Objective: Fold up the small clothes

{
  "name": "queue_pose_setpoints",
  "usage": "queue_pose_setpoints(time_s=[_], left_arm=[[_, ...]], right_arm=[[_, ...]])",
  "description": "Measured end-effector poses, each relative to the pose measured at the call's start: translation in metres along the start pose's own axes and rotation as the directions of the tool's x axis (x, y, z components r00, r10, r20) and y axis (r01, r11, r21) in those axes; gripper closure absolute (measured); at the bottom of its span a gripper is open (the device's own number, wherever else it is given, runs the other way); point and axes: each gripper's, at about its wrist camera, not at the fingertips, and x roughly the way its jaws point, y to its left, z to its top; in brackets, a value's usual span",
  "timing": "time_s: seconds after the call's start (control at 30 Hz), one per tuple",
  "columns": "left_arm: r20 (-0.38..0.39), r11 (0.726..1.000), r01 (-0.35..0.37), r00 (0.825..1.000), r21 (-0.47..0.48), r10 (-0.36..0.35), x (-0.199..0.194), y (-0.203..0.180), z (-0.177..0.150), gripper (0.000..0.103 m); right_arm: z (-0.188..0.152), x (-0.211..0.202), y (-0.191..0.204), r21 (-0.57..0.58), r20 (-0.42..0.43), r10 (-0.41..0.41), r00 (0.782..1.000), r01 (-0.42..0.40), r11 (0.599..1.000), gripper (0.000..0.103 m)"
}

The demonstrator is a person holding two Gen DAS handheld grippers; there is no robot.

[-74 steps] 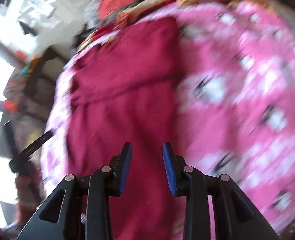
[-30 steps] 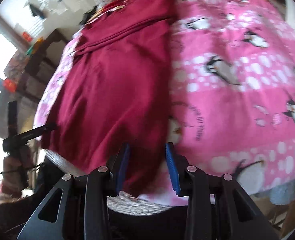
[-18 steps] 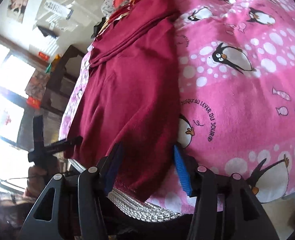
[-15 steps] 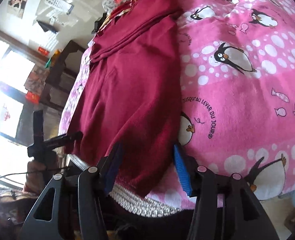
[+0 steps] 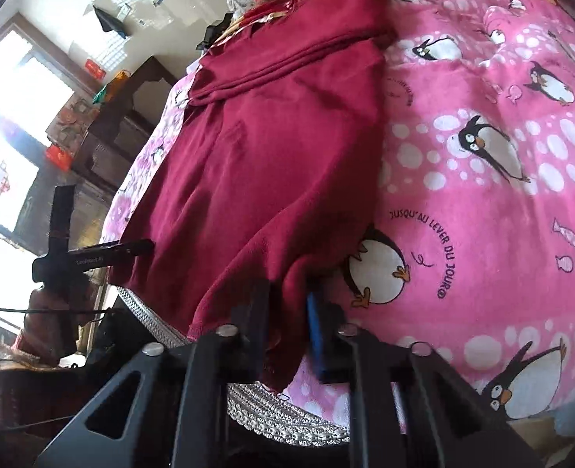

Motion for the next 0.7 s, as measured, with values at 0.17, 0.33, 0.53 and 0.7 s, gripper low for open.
queue_pose_setpoints(time_s=[0.17, 0.33, 0.53, 0.7], left_arm=[[-0.004, 0.994, 0.099, 0.995, -0.037, -0.1, -0.007, 0.009, -0.003, 0.096], [0.051, 0.989, 0.143, 0.989, -0.045, -0.141, -0.029, 0.02, -0.008, 0.097], [0.014, 0.986, 0.151, 0.988, -0.066, -0.151, -0.015, 0.027, -0.011, 0.096], [-0.031, 0.987, 0.152, 0.988, -0.062, -0.154, -0.007, 0.02, -0.013, 0.087]], right_arm=[[-0.001, -0.024, 0.004, -0.003, 0.08, -0.032, 0.996, 0.033, 0.999, 0.103], [-0.007, -0.054, 0.002, -0.006, 0.137, -0.072, 0.988, 0.074, 0.997, 0.103], [-0.012, -0.038, -0.012, 0.054, 0.081, -0.08, 0.993, 0.076, 0.996, 0.103], [-0.009, -0.024, -0.023, 0.117, -0.001, -0.057, 0.998, 0.056, 0.992, 0.103]])
